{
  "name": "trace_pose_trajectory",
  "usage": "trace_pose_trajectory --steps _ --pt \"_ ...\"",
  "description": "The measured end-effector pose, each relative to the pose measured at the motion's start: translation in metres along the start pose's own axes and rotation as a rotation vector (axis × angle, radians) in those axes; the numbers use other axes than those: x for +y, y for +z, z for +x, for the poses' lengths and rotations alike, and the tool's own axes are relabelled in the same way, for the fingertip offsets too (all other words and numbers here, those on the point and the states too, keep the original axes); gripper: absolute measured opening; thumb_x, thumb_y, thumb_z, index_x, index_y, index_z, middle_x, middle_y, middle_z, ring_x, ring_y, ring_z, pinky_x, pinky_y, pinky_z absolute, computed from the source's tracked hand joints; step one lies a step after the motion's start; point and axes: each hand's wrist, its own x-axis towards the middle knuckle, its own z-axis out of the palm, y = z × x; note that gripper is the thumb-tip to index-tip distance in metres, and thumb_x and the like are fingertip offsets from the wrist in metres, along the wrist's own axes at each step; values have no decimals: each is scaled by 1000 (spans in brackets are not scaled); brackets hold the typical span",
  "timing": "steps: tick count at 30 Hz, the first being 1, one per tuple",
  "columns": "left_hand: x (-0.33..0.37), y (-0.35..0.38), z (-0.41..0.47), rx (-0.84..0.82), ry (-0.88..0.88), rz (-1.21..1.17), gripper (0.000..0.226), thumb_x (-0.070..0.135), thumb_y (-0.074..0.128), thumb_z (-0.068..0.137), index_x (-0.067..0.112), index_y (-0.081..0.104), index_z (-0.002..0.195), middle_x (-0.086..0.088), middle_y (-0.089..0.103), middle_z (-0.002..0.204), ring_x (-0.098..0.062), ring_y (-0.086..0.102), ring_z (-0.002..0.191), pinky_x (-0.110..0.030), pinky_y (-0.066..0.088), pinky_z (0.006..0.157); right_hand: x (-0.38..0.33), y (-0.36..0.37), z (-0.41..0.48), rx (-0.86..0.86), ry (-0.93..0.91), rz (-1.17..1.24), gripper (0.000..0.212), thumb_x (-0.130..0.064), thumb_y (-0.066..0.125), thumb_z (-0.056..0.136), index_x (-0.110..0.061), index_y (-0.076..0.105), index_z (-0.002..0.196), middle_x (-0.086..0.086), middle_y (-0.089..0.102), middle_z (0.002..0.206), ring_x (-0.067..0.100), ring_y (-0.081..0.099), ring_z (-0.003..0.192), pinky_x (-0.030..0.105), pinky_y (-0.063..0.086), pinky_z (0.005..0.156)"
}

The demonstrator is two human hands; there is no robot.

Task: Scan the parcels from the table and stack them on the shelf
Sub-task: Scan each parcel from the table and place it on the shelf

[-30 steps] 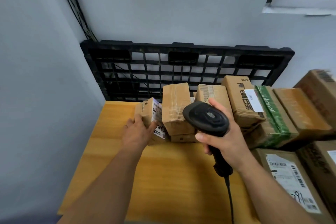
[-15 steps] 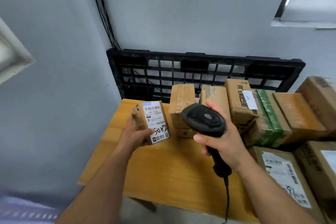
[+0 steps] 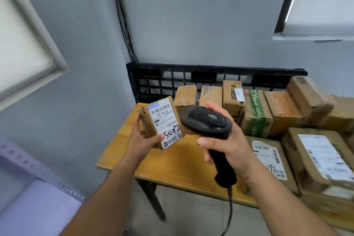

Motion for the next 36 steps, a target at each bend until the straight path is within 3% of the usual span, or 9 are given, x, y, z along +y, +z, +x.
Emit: trace_pose_trajectory --steps 5,8,11,14,23,25,27,30,36 --pt "0 2 -45 23 18 17 112 10 85 70 41 13 151 -7 59 118 -28 61 110 -43 60 78 -9 10 -44 -68 4 -16 97 -20 85 58 -36 39 143 9 73 93 28 59 49 35 50 47" --pt "-2 -4 -72 53 27 23 114 10 86 69 39 12 151 -2 59 112 -30 61 110 -49 58 82 -10 18 -64 -102 5 -31 95 -18 85 60 -34 39 142 8 73 87 27 58 47 34 50 45" --pt "-2 -11 -96 86 37 31 112 10 84 71 37 12 152 -1 56 114 -27 57 114 -36 58 76 -12 26 -79 -128 6 -45 91 -9 81 66 -35 38 142 7 73 84 26 58 47 32 50 44" --pt "-3 -18 -116 129 35 34 111 11 85 71 38 13 151 -6 56 126 -28 56 118 -42 57 84 -15 32 -91 -162 -5 -41 89 -7 78 67 -34 38 142 7 73 83 26 58 48 32 50 45" --pt "0 -44 -164 230 49 39 106 6 80 76 35 12 152 -9 56 128 -24 59 110 -16 51 53 -11 47 -106 -214 -11 -2 92 -14 84 62 -36 42 141 4 72 80 30 58 49 39 51 52" --pt "-1 -52 -168 252 52 36 108 8 82 74 37 12 151 -9 56 128 -22 60 109 -21 57 65 -12 52 -107 -219 -15 4 94 -19 85 60 -37 42 141 4 72 81 31 58 50 41 50 52" --pt "1 -62 -173 282 53 72 111 16 86 70 42 13 150 -8 56 131 -25 58 117 -41 55 90 -15 59 -107 -221 -32 -2 95 -22 87 58 -39 42 140 7 71 90 32 58 51 43 50 54" --pt "9 -79 -180 312 64 75 109 18 85 71 42 14 150 -8 57 130 -26 57 119 -40 53 89 -23 74 -104 -227 -90 -45 94 -15 86 63 -40 39 142 10 70 106 31 60 51 41 52 53" --pt "32 -141 -205 393 155 73 106 23 84 73 40 14 151 -8 58 129 -25 58 117 -50 47 101 -40 127 -97 -262 -188 -96 91 -14 83 64 -45 42 139 8 70 98 30 61 52 39 54 50"
